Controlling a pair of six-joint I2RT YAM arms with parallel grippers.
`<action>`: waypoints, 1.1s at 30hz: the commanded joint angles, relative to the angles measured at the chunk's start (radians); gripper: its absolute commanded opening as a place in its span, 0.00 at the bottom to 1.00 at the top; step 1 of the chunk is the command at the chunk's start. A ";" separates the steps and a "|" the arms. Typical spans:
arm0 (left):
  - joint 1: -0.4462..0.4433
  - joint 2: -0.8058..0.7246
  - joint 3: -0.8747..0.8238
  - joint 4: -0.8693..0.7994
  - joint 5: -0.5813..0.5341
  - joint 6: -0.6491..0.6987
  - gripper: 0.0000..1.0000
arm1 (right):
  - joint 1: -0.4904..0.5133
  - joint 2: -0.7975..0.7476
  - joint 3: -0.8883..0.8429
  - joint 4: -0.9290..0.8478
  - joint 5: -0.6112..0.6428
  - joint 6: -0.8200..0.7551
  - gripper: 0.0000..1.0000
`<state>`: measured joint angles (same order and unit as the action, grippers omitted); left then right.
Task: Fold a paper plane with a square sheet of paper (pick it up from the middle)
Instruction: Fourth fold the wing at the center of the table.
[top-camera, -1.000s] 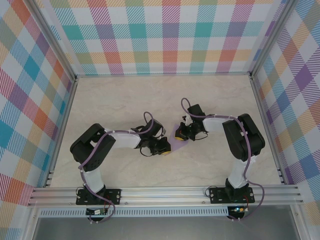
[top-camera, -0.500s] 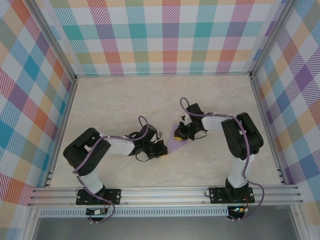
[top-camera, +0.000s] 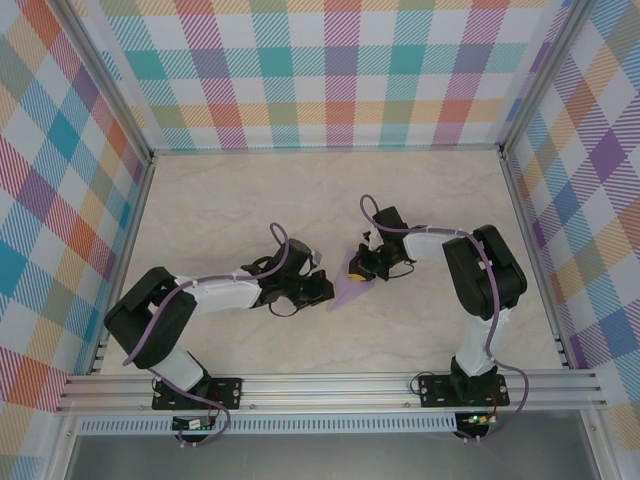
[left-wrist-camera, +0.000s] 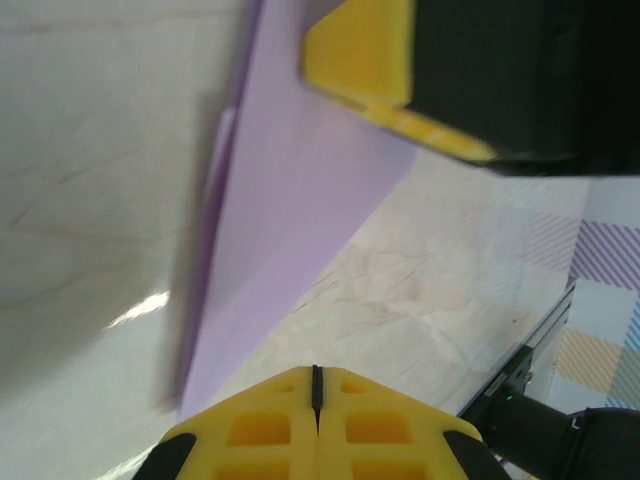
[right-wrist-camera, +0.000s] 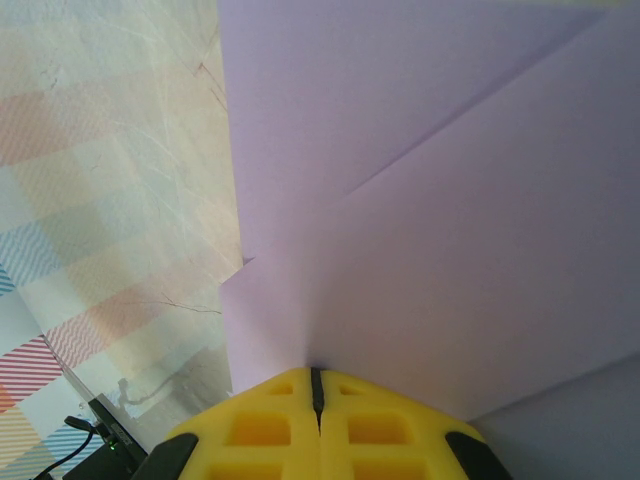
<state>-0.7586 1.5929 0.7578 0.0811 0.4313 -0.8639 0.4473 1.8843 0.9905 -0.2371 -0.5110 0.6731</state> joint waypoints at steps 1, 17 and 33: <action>-0.008 0.069 0.037 -0.007 -0.009 0.011 0.00 | 0.008 0.107 -0.059 -0.103 0.218 -0.004 0.00; -0.011 0.154 -0.015 -0.094 -0.042 0.021 0.00 | 0.008 0.006 -0.071 -0.015 0.128 -0.062 0.00; -0.013 0.179 0.007 -0.174 -0.063 0.048 0.00 | 0.119 -0.167 -0.113 0.072 -0.020 -0.152 0.00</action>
<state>-0.7589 1.7264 0.7792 0.0490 0.4088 -0.8406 0.5392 1.6993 0.8852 -0.1585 -0.5400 0.5381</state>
